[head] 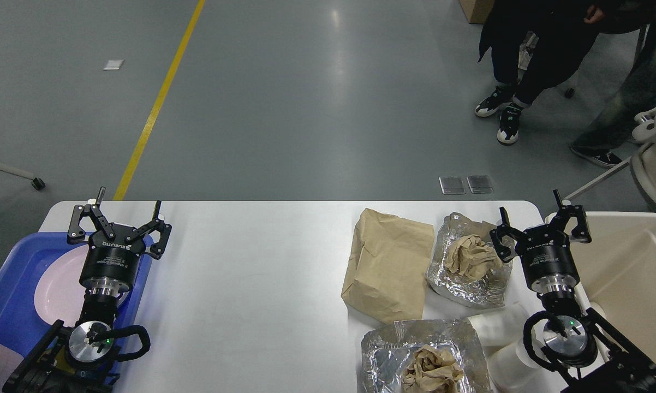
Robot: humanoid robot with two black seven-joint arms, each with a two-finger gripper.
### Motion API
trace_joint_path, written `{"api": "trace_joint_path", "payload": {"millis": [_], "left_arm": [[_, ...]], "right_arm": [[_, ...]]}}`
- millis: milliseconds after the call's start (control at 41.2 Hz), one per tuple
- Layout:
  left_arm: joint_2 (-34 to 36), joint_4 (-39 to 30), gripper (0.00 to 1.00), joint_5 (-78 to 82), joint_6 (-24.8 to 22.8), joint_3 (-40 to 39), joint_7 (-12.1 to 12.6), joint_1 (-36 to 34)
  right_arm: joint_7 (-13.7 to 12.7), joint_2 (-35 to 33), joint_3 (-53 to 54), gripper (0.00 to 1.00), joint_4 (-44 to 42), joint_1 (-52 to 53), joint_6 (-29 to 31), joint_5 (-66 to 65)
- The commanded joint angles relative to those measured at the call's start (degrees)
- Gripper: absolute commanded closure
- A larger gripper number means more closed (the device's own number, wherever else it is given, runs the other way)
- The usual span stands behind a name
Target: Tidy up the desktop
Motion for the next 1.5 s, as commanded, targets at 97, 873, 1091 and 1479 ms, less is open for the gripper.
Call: {"api": "trace_joint_path", "payload": {"millis": [97, 873, 1091, 1479], "left_arm": [[0.0, 0.0, 0.04, 0.0, 0.0, -0.1, 0.0, 0.0], [0.0, 0.0, 0.04, 0.0, 0.0, 0.0, 0.0, 0.1], [0.0, 0.0, 0.04, 0.0, 0.0, 0.0, 0.0, 0.0], [0.0, 0.0, 0.04, 0.0, -0.1, 0.0, 0.0, 0.1]], "right_arm": [[0.0, 0.0, 0.0, 0.0, 0.0, 0.0, 0.0, 0.0], [-0.2, -0.1, 0.7, 0.0, -1.9, 4.8, -0.4, 1.1], [0.0, -2.0, 0.7, 0.0, -3.0, 5.2, -0.6, 1.0], [-0.3, -3.3, -2.6, 0.0, -3.0, 3.2, 0.1, 1.0]]}}
